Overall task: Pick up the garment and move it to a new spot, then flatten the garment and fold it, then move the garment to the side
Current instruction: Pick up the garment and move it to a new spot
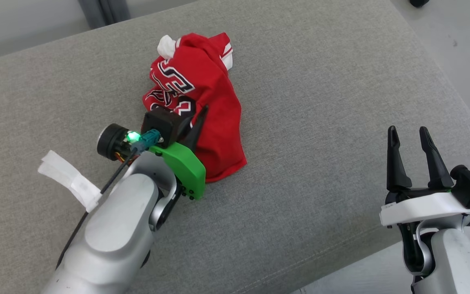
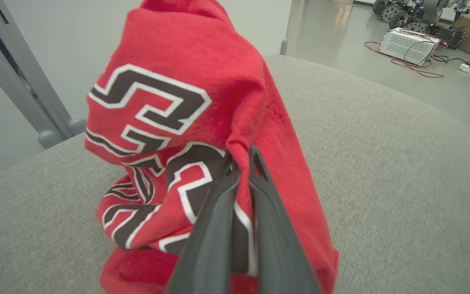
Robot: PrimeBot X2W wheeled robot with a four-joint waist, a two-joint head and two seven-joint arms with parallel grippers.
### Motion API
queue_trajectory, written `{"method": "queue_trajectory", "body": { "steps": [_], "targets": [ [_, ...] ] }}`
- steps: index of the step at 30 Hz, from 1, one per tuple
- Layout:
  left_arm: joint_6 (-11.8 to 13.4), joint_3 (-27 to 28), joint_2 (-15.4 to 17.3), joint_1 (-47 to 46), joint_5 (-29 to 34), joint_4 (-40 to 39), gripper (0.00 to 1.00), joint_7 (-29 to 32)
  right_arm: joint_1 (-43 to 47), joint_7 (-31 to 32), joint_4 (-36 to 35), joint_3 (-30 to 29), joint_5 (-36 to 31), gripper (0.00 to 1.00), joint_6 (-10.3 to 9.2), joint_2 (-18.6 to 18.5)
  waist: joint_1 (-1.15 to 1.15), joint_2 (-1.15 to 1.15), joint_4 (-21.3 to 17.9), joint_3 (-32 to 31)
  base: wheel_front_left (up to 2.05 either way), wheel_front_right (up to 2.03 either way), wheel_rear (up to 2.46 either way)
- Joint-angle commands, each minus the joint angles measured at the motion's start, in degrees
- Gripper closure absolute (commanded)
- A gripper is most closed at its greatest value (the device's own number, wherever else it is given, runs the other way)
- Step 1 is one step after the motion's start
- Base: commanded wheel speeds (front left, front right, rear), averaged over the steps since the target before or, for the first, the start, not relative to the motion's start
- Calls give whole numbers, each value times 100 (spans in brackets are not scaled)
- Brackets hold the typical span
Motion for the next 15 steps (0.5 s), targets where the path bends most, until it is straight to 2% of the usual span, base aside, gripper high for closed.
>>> {"method": "queue_trajectory", "body": {
  "steps": [1,2,7,15],
  "targets": [
    [5,-22,-35,68,18,4,76,-89,70,-19,17,6,-30,0,-2,-3,0,0,70,-54,0,0,0],
    [23,-28,-64,84,39,15,0,-162,75,-19,25,24,-41,0,-2,-3,0,0,98,-78,0,0,0],
    [92,37,-91,-29,68,-43,0,-558,113,-19,48,0,-93,0,-2,-4,0,0,271,-245,0,0,0],
    [303,314,41,147,29,-248,0,-1025,278,-19,67,-22,-189,0,-2,-5,0,0,687,-595,0,0,0]
  ]
}}
